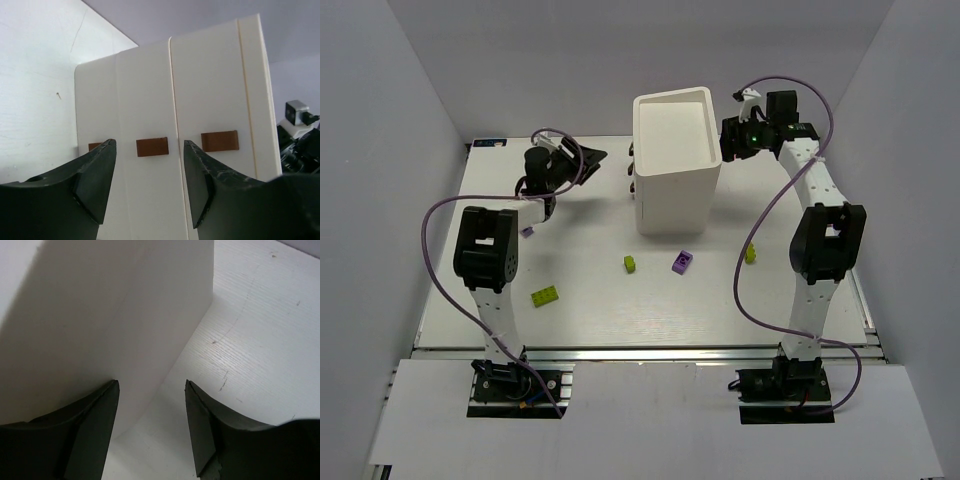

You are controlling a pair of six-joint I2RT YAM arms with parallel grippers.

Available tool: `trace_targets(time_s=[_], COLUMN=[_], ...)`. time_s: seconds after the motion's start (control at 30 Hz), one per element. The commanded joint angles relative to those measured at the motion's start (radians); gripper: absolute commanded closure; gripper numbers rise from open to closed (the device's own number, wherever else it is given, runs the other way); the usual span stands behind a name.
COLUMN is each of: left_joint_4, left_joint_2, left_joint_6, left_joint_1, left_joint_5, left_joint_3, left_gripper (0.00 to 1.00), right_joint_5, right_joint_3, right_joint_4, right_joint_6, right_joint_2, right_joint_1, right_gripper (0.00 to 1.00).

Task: Sort the legos into containers by color

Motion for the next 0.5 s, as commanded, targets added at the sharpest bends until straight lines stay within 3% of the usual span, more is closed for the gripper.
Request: trace_targets(time_s=[0.0, 0.13, 0.3, 0.37, 0.47], left_joint_4=[-0.021, -0.024, 0.224, 0.258, 0.148], left_joint_2=[-0.072, 0.014, 0.170, 0.204, 0.200], left_joint_6=[-0.028, -0.059, -0.096, -0.056, 0.140], left_joint_1=[-0.001, -0.001, -0.001, -0.001, -0.001], left_joint_5=[-0.003, 0.101, 0.292, 0.345, 0.343], left_joint_3=[0.007, 0.075, 0.144, 0.159, 0.162], left_gripper=[0.35, 0.39, 0.45, 0.45, 0.43], right_joint_5=[-0.069, -0.138, -0.230, -0.250, -0.273], right_joint_3=[-0.010, -0.013, -0.005, 0.000, 0.012], right_joint_4=[-0.013, -0.028, -0.028, -0.028, -0.028], right_joint_6=[-0.012, -0.037, -0.066, -0.070, -0.075], right_joint_2=[-0.040, -0.037, -0.029, -0.024, -0.018], right_joint_1=[-0.004, -0.008, -0.018, -0.024, -0.025], right_gripper=[0.38, 0.32, 0.27, 0.27, 0.27])
